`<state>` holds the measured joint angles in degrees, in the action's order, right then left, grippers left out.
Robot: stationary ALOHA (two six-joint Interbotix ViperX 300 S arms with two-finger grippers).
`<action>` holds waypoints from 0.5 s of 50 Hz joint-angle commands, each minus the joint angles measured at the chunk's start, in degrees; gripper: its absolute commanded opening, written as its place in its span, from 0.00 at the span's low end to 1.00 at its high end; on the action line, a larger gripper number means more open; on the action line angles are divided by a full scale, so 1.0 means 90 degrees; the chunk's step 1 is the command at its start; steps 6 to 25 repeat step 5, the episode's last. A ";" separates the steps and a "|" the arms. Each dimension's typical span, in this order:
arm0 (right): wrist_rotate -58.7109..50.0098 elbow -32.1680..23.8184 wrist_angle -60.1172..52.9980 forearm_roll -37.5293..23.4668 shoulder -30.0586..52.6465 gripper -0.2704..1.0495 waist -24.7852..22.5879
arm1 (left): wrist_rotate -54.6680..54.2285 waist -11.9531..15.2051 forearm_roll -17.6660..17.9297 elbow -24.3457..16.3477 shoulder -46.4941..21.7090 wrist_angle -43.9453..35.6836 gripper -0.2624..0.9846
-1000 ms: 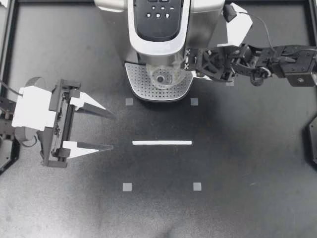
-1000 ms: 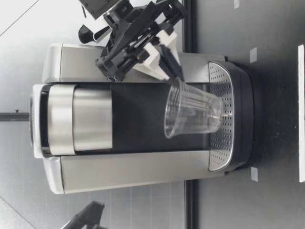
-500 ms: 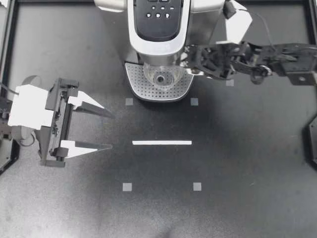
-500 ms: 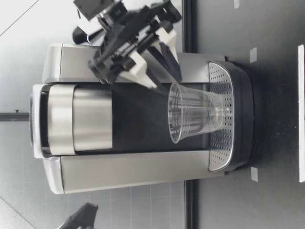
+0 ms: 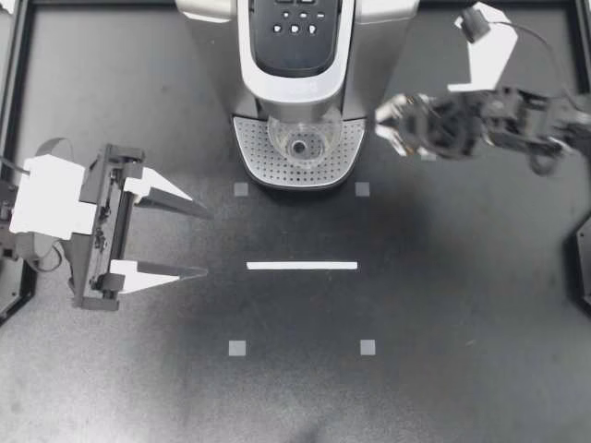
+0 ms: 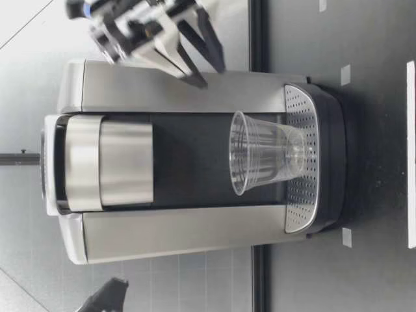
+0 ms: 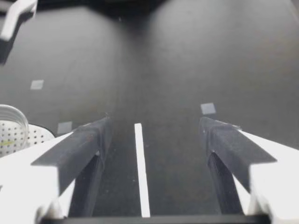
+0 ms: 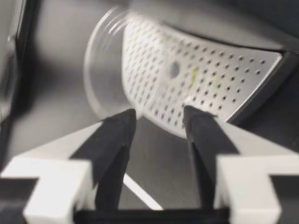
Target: Place the coffee capsule inside the capsule container, then place the cup onto the center of the cup tray, then push the 'Hot Water' and 'Travel Mug' buttons.
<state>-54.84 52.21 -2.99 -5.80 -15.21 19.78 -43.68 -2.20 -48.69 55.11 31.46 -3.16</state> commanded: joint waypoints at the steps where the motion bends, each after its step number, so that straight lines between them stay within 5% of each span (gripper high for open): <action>1: 0.0010 0.0107 -0.0127 -0.0576 -0.0332 0.59 -0.0234 | -0.0010 0.0068 0.0068 -0.0068 0.0049 -0.0029 0.71; 5: 0.0020 0.0303 -0.0273 -0.1191 -0.0439 0.59 -0.0439 | 0.0000 0.0195 0.0215 0.0000 0.0010 -0.0039 0.71; 25: 0.0020 0.0303 -0.0273 -0.1191 -0.0439 0.59 -0.0439 | 0.0000 0.0195 0.0215 0.0000 0.0010 -0.0039 0.71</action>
